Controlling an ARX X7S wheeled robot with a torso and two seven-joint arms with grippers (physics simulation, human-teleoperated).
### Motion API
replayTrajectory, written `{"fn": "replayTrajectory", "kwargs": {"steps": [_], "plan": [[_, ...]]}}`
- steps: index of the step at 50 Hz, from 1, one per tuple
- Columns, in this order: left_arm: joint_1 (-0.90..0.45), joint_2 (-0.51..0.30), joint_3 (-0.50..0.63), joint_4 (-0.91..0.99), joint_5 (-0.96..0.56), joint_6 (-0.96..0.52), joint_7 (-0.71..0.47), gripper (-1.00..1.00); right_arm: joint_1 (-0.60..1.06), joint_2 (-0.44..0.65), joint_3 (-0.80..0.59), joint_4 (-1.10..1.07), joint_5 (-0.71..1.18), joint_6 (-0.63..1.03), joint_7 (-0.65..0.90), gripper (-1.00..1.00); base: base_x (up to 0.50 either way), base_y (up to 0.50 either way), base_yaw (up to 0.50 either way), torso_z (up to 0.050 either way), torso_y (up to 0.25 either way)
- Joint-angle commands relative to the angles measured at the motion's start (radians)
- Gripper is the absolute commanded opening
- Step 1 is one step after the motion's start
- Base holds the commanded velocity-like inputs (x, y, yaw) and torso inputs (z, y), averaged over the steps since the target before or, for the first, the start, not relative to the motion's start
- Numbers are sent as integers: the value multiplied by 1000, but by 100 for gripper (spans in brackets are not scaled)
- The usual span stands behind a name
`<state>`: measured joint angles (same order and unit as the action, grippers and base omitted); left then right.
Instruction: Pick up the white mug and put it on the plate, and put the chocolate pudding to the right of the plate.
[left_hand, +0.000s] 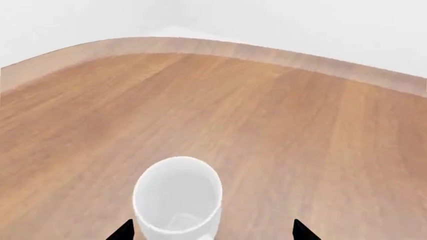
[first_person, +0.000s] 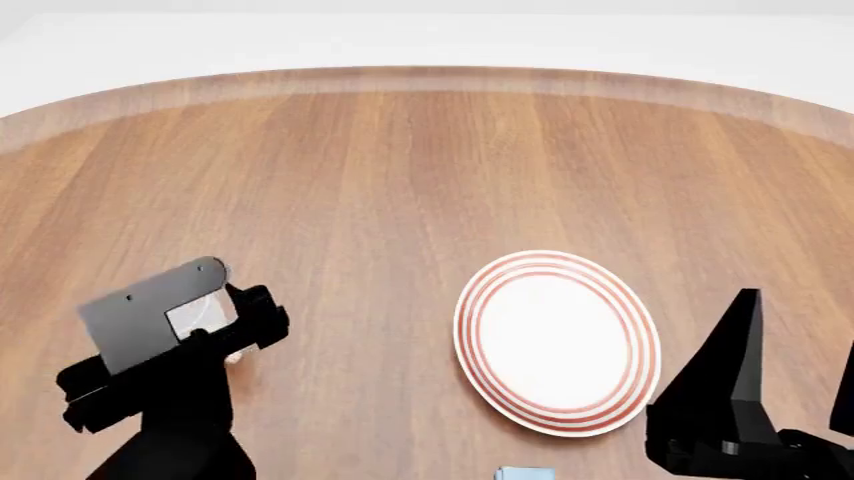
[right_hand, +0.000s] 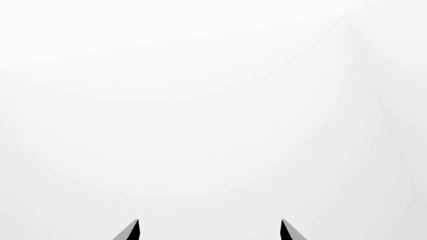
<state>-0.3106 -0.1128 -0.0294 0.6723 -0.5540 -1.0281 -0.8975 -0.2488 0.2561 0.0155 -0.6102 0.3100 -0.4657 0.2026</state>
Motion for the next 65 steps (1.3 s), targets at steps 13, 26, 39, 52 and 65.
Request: {"fn": "replayTrajectory", "kwargs": {"steps": [13, 26, 39, 52, 65], "plan": [[-125, 102, -5, -221, -46, -50, -239, 100, -5, -6, 9, 0, -17, -5, -19, 100, 0, 0, 0, 0, 0], [-100, 99, -25, -379, -82, 107, -293, 100, -3, -3, -1, 10, -22, -8, -17, 100, 0, 0, 0, 0, 0], [-109, 85, -15, -489, -131, 209, -304, 100, -4, 3, -9, 6, -23, -8, -13, 100, 0, 0, 0, 0, 0], [-122, 82, -1, -518, -198, 270, -311, 100, -5, 7, -17, 13, -25, -14, -11, 100, 0, 0, 0, 0, 0], [-148, 70, 29, -520, -248, 299, -297, 100, -6, 12, -20, 16, -22, -19, -6, 100, 0, 0, 0, 0, 0]]}}
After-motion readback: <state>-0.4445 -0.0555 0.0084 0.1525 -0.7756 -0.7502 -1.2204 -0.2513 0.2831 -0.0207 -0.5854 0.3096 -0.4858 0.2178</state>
